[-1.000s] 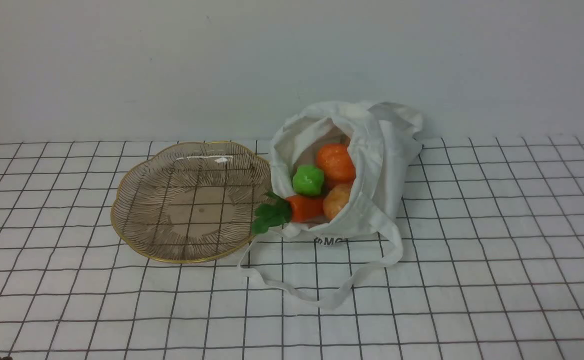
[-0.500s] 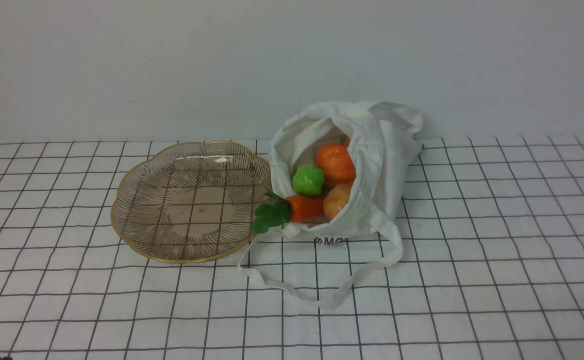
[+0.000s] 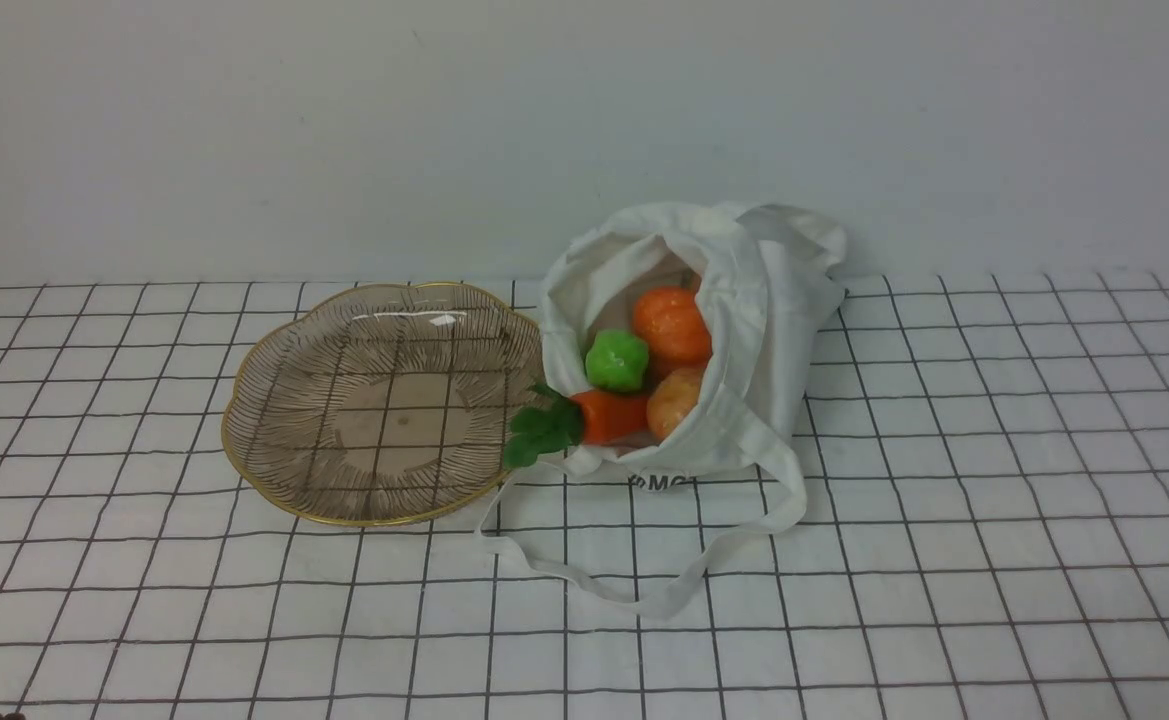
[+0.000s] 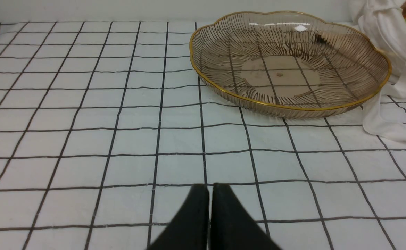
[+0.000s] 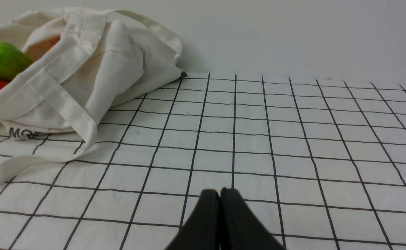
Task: Take vegetables from bag on white checkered tablecloth place on plate.
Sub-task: 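Reach into the cloth bag and grasp a vegetable inside it with the right gripper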
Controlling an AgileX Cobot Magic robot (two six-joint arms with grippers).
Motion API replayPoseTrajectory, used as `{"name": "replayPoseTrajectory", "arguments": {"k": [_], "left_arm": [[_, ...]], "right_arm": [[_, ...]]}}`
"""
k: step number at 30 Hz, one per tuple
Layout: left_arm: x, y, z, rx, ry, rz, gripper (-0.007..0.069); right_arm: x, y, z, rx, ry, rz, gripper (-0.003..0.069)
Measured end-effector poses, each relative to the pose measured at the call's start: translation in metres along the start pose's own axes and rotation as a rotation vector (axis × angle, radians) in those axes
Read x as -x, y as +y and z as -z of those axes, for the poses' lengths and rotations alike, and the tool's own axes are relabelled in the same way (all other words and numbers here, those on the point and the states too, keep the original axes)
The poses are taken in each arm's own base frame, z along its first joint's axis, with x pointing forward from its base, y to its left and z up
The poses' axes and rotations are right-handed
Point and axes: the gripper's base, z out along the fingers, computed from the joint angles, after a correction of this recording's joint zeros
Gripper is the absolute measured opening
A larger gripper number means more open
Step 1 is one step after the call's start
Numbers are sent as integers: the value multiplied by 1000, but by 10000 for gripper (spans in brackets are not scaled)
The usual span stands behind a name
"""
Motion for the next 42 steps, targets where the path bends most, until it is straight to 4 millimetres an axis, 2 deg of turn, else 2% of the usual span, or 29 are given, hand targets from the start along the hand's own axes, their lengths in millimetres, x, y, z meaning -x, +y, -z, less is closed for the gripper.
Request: {"name": "replayPoseTrajectory", "arguments": {"k": [21, 28, 42], "left_arm": [[0, 0, 0, -1, 0, 4, -8], [0, -4, 0, -47, 6, 151, -8], [0, -5, 0, -53, 7, 167, -8]], "right_arm": [[0, 0, 0, 0, 0, 0, -15], [0, 0, 0, 0, 0, 0, -15], [0, 0, 0, 0, 0, 0, -15]]}}
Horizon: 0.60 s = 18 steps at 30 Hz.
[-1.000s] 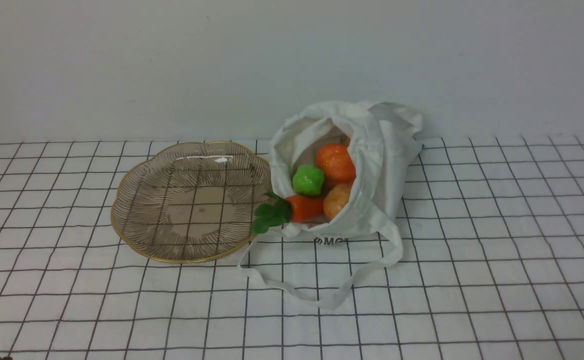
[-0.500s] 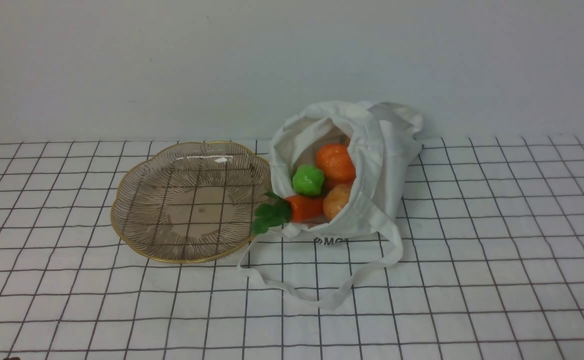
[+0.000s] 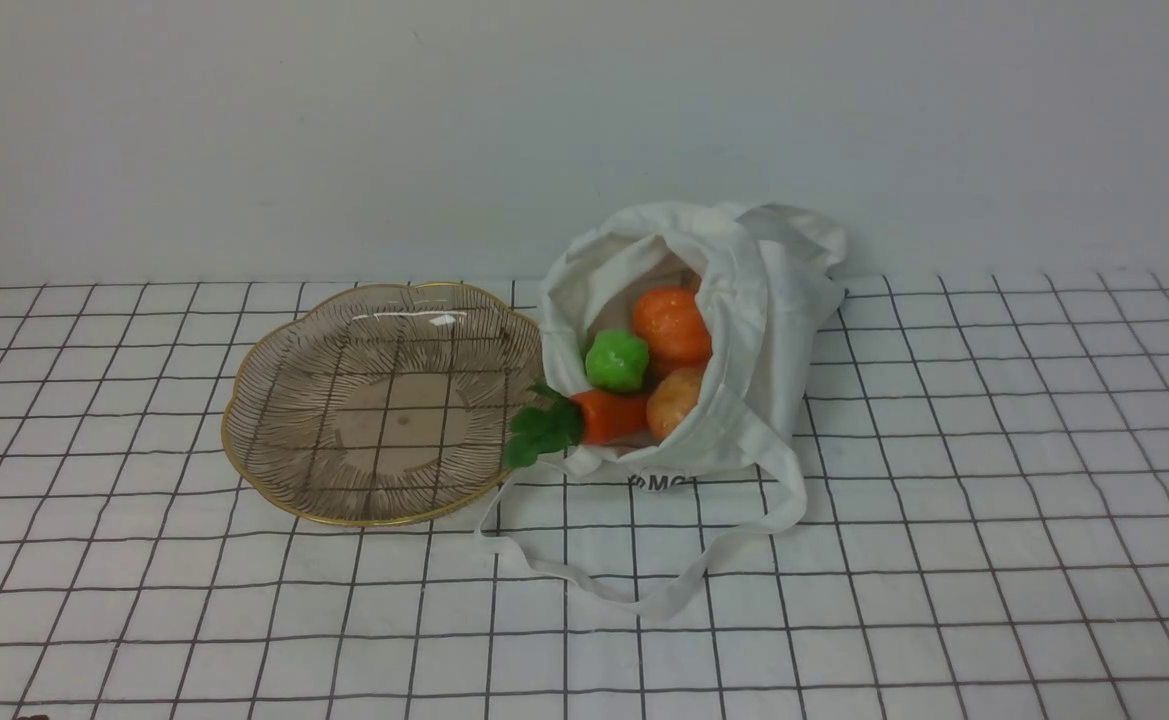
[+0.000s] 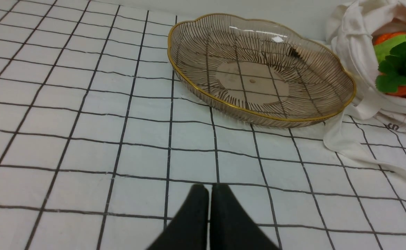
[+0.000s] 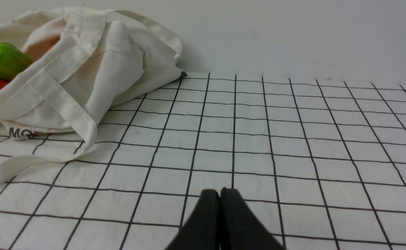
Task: Take vegetables from bag on white checkered tablecloth place on plate.
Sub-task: 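Reach into the cloth bag and grasp a vegetable inside it with the right gripper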
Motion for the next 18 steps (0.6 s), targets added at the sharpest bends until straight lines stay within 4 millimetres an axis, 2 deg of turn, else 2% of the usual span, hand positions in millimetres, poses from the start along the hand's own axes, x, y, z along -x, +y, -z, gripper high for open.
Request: {"name": "replayPoseTrajectory", "arguments": {"k": [12, 13, 14, 15, 16, 17, 18], "left_arm": [[0, 0, 0, 4, -1, -8, -8], [0, 0, 0, 4, -1, -8, -8], [0, 0, 0, 4, -1, -7, -8], [0, 0, 0, 4, -1, -7, -8], [0, 0, 0, 4, -1, -8, -8], [0, 0, 0, 4, -1, -8, -8], [0, 0, 0, 4, -1, -8, -8]], "right_arm": [[0, 0, 0, 2, 0, -10, -15], [0, 1, 0, 9, -3, -57, -15], [1, 3, 0, 33, -10, -213, -15], [1, 4, 0, 47, -12, -297, -15], [3, 7, 0, 79, -18, -495, -15], [3, 7, 0, 83, -19, -522, -15], [5, 9, 0, 114, -31, -709, -15]]}}
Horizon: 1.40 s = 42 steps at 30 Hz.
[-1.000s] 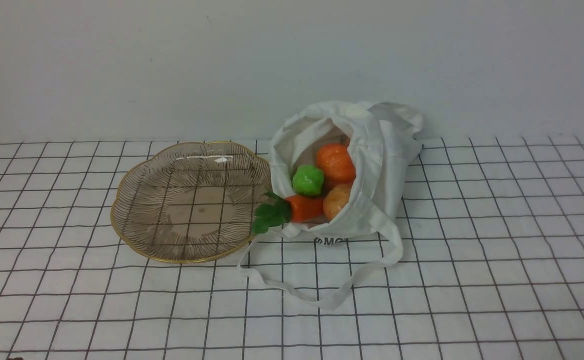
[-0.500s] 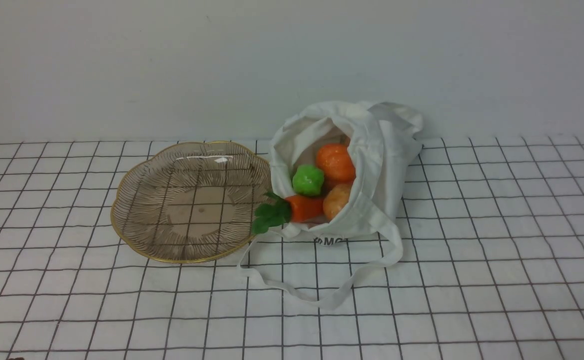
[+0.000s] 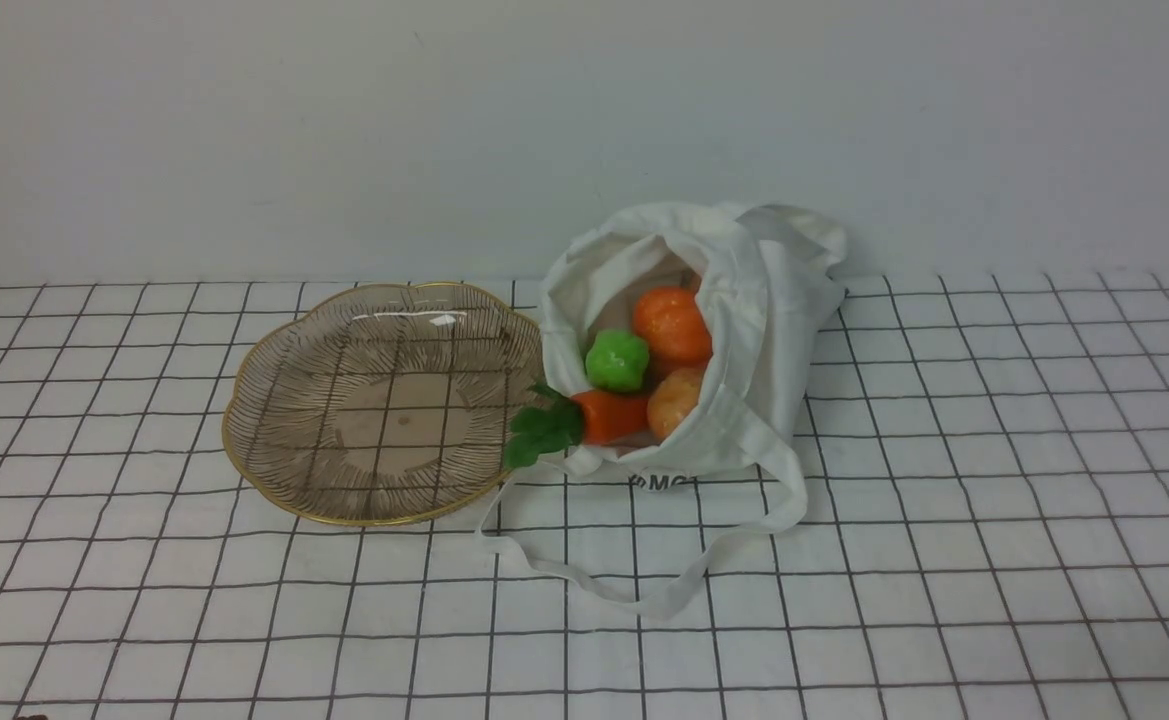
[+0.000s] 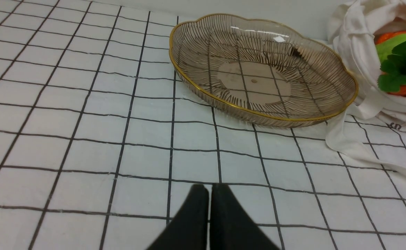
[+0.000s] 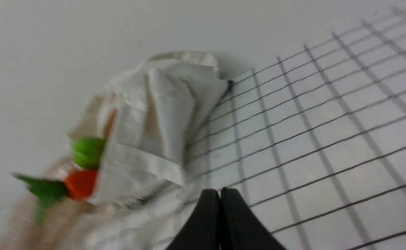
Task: Take vegetables from bag on white checkered tablecloth place on plate.
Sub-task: 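Reach into the cloth bag and grasp a vegetable inside it with the right gripper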
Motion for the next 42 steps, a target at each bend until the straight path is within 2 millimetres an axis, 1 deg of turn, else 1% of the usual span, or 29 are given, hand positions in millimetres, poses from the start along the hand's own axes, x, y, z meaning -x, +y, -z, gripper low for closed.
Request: {"name": "replayPoseTrajectory", "arguments": {"k": [2, 5, 8, 15, 17, 21, 23, 24, 25, 29, 31, 32, 33, 35, 37, 38, 39, 42], "left_arm": [[0, 0, 0, 0, 0, 1, -8], [0, 0, 0, 0, 0, 1, -8], [0, 0, 0, 0, 0, 2, -8], [0, 0, 0, 0, 0, 3, -8], [0, 0, 0, 0, 0, 3, -8], [0, 0, 0, 0, 0, 3, -8], [0, 0, 0, 0, 0, 3, -8], [0, 0, 0, 0, 0, 3, -8], [0, 0, 0, 0, 0, 3, -8], [0, 0, 0, 0, 0, 3, -8], [0, 0, 0, 0, 0, 3, -8], [0, 0, 0, 0, 0, 3, -8], [0, 0, 0, 0, 0, 3, -8], [0, 0, 0, 0, 0, 3, -8], [0, 0, 0, 0, 0, 3, -8], [0, 0, 0, 0, 0, 3, -8], [0, 0, 0, 0, 0, 3, -8], [0, 0, 0, 0, 0, 2, -8]], "right_arm": [[2, 2, 0, 28, -17, -142, -15], [4, 4, 0, 50, -38, -242, -15], [7, 5, 0, 61, -72, -285, -15], [19, 5, 2, 81, -188, -309, -15], [32, 15, 7, 107, -233, -233, -15], [76, 51, 26, 149, -365, 104, -15], [94, 67, 25, 126, -337, 256, -15], [104, 77, 16, 97, -251, 348, -15], [110, 83, 7, 77, -170, 399, -15], [111, 87, -37, -14, 201, 483, -15], [107, 83, -67, -60, 417, 477, -15], [106, 83, -75, -68, 465, 474, -15], [104, 82, -91, -80, 555, 465, -15], [99, 81, -115, -75, 680, 465, -10], [91, 85, -136, -30, 785, 483, -3], [80, 90, -150, 21, 855, 504, 3], [77, 95, -157, 47, 873, 516, 12], [56, 116, -180, 146, 957, 567, 48]]}}
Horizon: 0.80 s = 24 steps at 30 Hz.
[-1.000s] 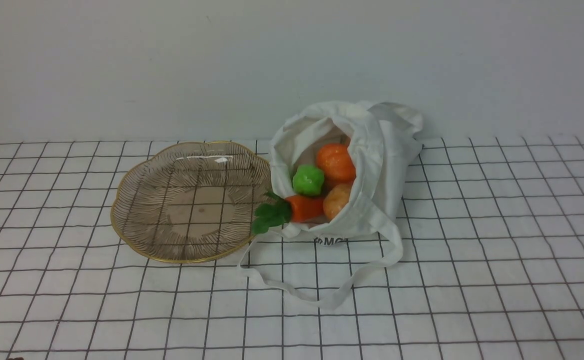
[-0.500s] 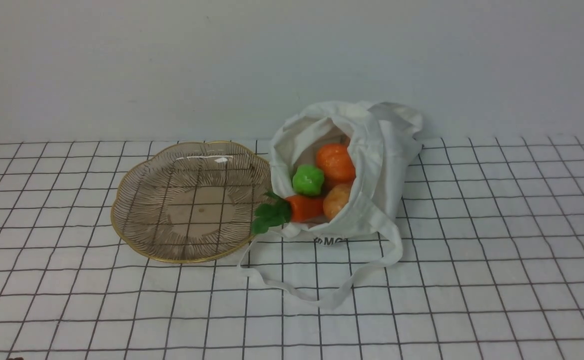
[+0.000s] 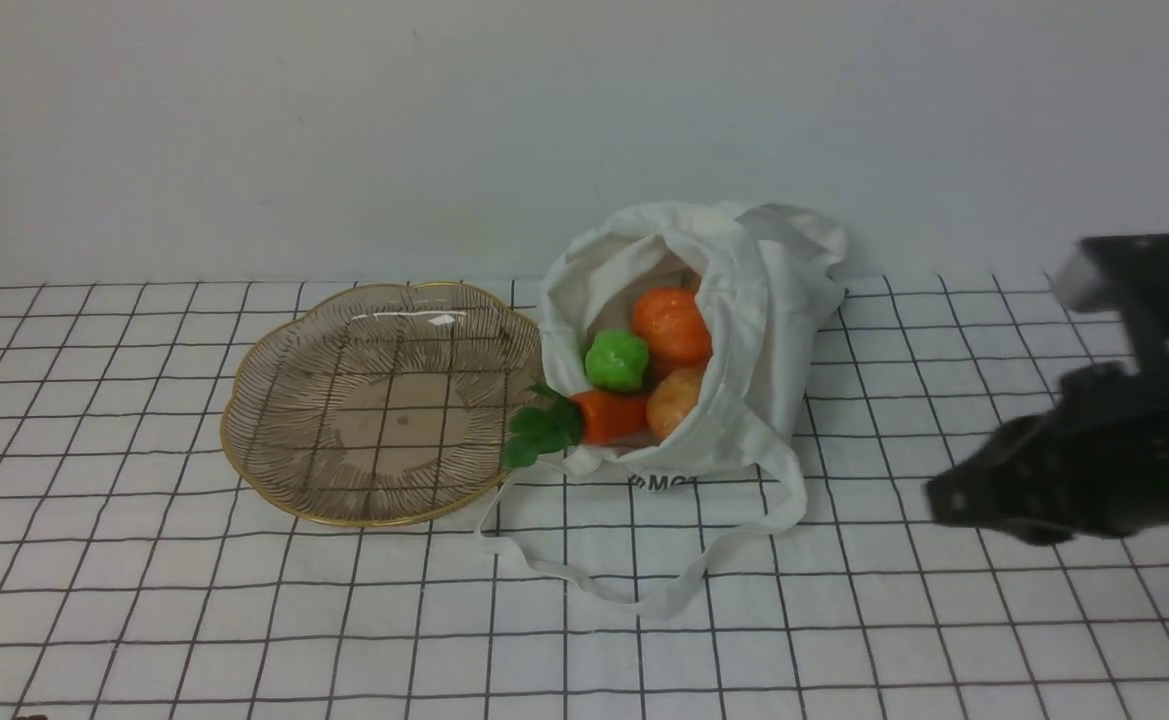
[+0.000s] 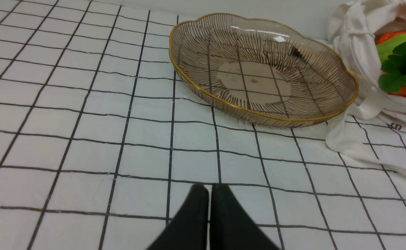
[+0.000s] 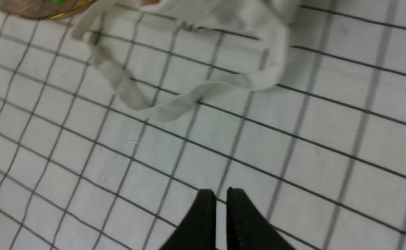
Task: Take vegetables from bag on white checkered tablecloth place on plate.
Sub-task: 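Reach into the cloth bag and grasp a vegetable inside it with the right gripper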
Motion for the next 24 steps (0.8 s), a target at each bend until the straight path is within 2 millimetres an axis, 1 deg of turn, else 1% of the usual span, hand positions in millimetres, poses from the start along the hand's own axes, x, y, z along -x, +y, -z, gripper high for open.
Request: {"name": "replayPoseTrajectory", "arguments": {"k": [1, 2, 4, 6, 7, 8, 9, 12, 14, 15, 16, 19, 20, 21, 22, 23, 24], "left_arm": [[0, 0, 0, 0, 0, -1, -8], [0, 0, 0, 0, 0, -1, -8], [0, 0, 0, 0, 0, -1, -8], [0, 0, 0, 0, 0, -2, -8], [0, 0, 0, 0, 0, -2, -8], [0, 0, 0, 0, 0, -2, -8], [0, 0, 0, 0, 0, -2, -8], [0, 0, 0, 0, 0, -2, -8], [0, 0, 0, 0, 0, -3, -8], [0, 0, 0, 0, 0, -3, -8], [0, 0, 0, 0, 0, -3, -8], [0, 0, 0, 0, 0, -3, -8], [0, 0, 0, 0, 0, -3, -8], [0, 0, 0, 0, 0, -3, -8], [0, 0, 0, 0, 0, -3, -8], [0, 0, 0, 0, 0, -3, -8], [0, 0, 0, 0, 0, -3, -8]], "right_arm": [[9, 9, -10, 25, 14, 39, 72], [15, 13, -14, 36, 14, 58, 90], [29, 28, -29, 64, 28, 119, 146], [40, 42, -43, 82, 40, 179, 207], [42, 44, -46, 85, 39, 191, 223], [51, 54, -56, 94, 35, 233, 286], [55, 58, -60, 98, 31, 246, 318], [73, 75, -80, 112, -5, 296, 439], [82, 81, -92, 112, -26, 320, 510], [86, 83, -97, 110, -31, 330, 528], [90, 86, -105, 106, -38, 343, 566], [101, 87, -125, 98, -54, 348, 608], [104, 87, -133, 95, -60, 348, 612], [103, 86, -135, 93, -57, 347, 612], [107, 85, -147, 86, -68, 344, 615], [110, 84, -152, 83, -74, 343, 616], [110, 83, -162, 79, -69, 340, 616]]}}
